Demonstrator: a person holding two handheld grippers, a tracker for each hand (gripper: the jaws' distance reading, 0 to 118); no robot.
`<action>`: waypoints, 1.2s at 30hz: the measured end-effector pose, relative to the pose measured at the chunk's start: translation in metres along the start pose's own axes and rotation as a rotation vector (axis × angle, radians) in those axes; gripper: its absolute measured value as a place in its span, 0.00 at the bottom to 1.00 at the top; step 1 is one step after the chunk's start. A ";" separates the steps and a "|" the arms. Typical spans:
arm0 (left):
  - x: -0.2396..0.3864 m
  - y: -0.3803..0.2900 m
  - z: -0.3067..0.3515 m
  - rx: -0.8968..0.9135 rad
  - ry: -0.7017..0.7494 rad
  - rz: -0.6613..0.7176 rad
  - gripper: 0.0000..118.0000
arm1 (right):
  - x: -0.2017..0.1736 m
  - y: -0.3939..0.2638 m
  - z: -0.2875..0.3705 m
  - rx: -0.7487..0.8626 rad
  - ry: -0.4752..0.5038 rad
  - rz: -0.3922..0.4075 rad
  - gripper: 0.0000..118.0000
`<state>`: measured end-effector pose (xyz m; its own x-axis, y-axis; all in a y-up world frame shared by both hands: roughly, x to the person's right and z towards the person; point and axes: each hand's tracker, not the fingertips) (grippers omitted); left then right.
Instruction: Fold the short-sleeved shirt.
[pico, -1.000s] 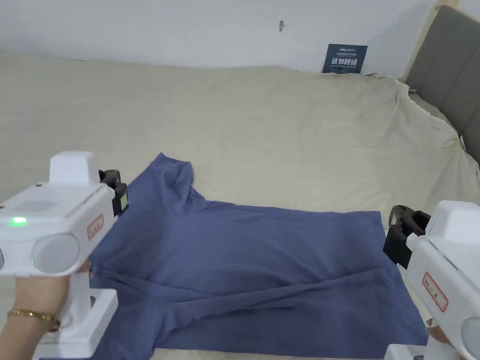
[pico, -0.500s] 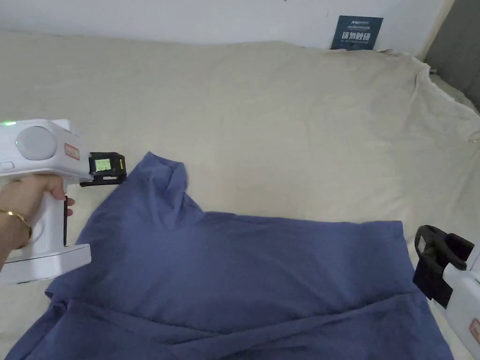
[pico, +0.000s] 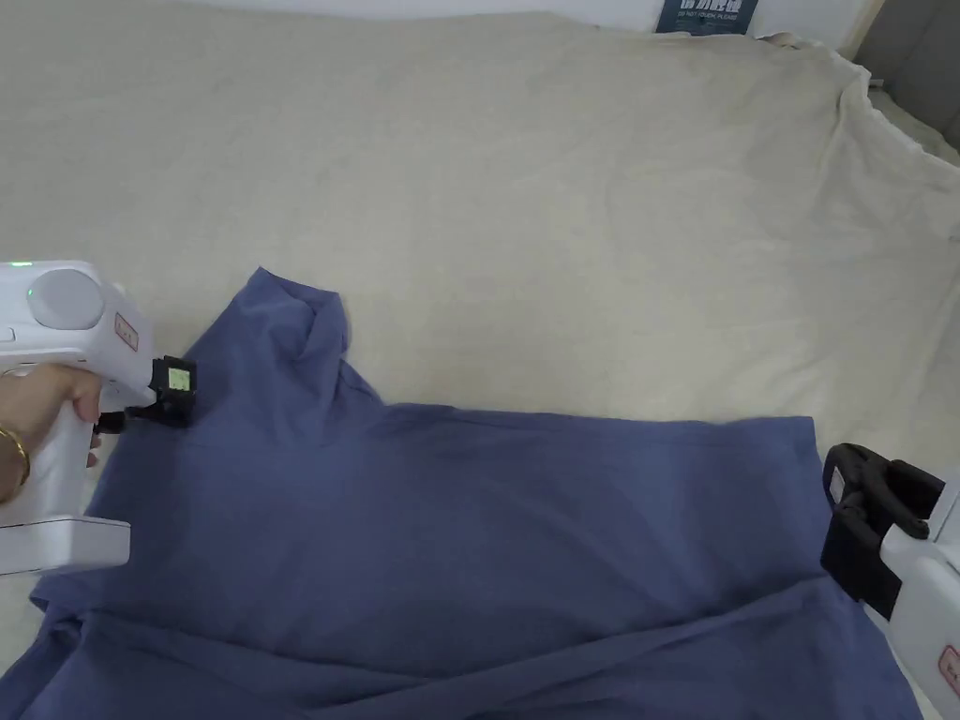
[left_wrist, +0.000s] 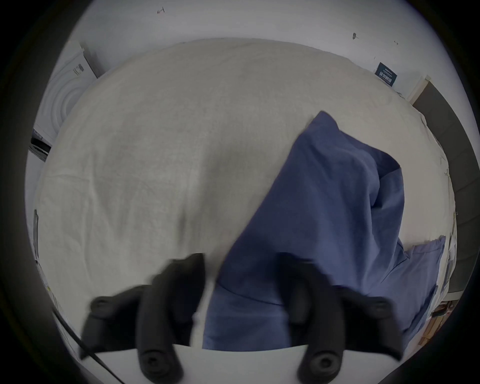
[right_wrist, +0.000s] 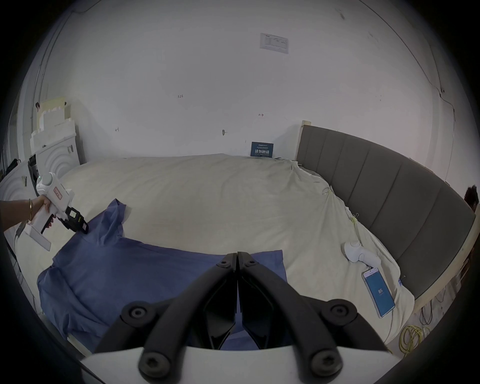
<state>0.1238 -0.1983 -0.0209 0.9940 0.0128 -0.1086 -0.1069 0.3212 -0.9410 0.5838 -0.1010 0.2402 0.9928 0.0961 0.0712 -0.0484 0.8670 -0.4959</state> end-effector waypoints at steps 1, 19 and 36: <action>-0.004 -0.001 -0.004 0.004 -0.009 0.002 0.27 | 0.000 0.000 0.001 -0.001 -0.004 0.008 0.00; -0.020 -0.046 0.077 0.330 -0.108 0.020 0.00 | 0.059 0.072 -0.110 -0.310 0.033 -0.115 0.17; -0.022 -0.043 0.072 0.315 -0.124 0.101 0.00 | 0.077 0.031 -0.262 -0.680 -0.158 -0.142 0.71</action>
<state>0.1080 -0.1442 0.0451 0.9760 0.1683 -0.1384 -0.2121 0.5882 -0.7804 0.6870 -0.1944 0.0037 0.9541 0.1197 0.2744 0.2104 0.3843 -0.8989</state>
